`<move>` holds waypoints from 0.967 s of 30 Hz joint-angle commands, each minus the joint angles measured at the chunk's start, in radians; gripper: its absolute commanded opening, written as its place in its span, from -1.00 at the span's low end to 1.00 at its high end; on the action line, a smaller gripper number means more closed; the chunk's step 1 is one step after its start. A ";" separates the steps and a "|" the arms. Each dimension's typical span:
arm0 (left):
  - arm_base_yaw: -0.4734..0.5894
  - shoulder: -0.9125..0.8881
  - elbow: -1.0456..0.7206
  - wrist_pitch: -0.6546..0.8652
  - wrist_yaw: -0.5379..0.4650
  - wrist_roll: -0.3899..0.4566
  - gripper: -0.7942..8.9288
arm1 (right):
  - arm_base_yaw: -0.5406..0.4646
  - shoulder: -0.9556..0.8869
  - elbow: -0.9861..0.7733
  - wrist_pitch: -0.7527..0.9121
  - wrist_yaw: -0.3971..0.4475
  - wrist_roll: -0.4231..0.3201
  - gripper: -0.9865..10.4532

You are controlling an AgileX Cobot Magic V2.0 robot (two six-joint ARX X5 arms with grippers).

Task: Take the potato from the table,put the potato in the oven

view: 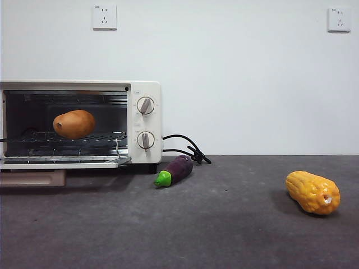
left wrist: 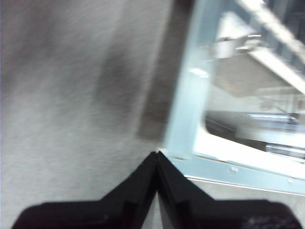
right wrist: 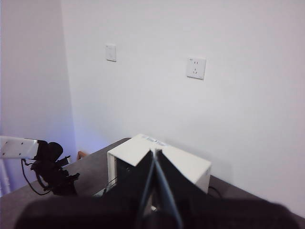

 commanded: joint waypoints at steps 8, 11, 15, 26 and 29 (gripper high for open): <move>-0.003 0.068 -0.011 0.003 0.001 -0.009 -0.85 | -0.001 -0.386 -0.679 -0.021 -0.161 0.560 -0.84; -0.013 0.070 -0.011 0.003 -0.033 -0.009 -0.85 | -0.001 -0.520 -0.826 -0.021 -0.221 0.694 -0.84; -0.018 0.070 -0.011 -0.009 -0.047 -0.008 -0.85 | -0.001 -0.633 -0.975 -0.020 -0.213 0.739 -0.84; -0.058 0.090 -0.011 -0.032 -0.027 -0.002 -0.85 | -0.001 -0.723 -1.091 -0.021 -0.219 0.824 -0.84; -0.068 0.116 -0.011 -0.033 -0.009 -0.002 -0.85 | -0.001 -0.723 -1.097 -0.021 -0.224 0.831 -0.84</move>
